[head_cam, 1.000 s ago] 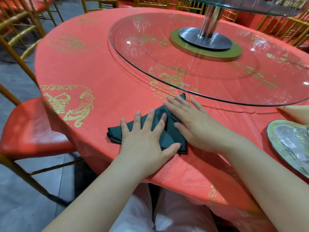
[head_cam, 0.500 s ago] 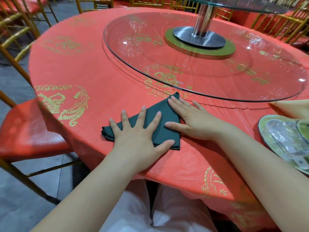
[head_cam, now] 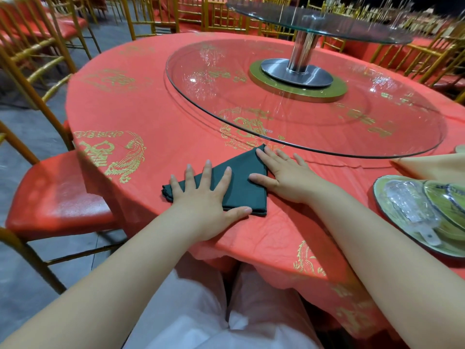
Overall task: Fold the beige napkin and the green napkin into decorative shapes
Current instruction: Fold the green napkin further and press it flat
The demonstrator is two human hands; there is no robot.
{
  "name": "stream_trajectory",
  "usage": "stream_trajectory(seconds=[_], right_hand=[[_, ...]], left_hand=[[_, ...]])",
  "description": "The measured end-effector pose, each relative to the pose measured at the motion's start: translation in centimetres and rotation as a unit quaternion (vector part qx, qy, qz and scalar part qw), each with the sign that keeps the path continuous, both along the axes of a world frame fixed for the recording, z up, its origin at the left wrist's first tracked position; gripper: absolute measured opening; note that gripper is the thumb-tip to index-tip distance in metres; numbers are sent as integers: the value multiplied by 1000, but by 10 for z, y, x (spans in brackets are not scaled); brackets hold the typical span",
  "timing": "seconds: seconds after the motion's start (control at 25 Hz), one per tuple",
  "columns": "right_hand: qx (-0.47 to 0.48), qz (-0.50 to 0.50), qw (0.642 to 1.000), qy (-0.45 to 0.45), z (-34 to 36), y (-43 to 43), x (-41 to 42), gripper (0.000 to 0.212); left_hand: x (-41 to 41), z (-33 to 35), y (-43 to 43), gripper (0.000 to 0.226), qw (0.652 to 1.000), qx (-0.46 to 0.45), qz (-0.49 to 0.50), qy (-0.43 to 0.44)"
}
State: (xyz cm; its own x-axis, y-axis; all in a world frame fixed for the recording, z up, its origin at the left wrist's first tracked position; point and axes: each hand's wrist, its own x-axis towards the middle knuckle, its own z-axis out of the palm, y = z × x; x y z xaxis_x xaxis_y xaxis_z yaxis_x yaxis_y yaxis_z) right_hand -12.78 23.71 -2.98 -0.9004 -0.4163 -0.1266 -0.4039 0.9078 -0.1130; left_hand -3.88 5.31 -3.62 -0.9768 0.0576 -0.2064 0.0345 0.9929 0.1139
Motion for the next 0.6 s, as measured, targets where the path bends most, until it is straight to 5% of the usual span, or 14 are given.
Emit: stream_trajectory(seconds=[0.12,0.24,0.32,0.6], right_hand=[[-69,44,995,49,12,6,12,73],[-155,132,977,-67,23,10,40,81],[-127,151,978,-67,17,13,50,80],[-76,211,951,214,-1,3,50,46]], left_hand=[[-3,5,-12,85,997,-8,-60,45],[-11,13,-26,66,960,55,-201,186],[-15,16,-32,52,939,91,-271,192],[-17,12,-36,47,916,47,-331,222]])
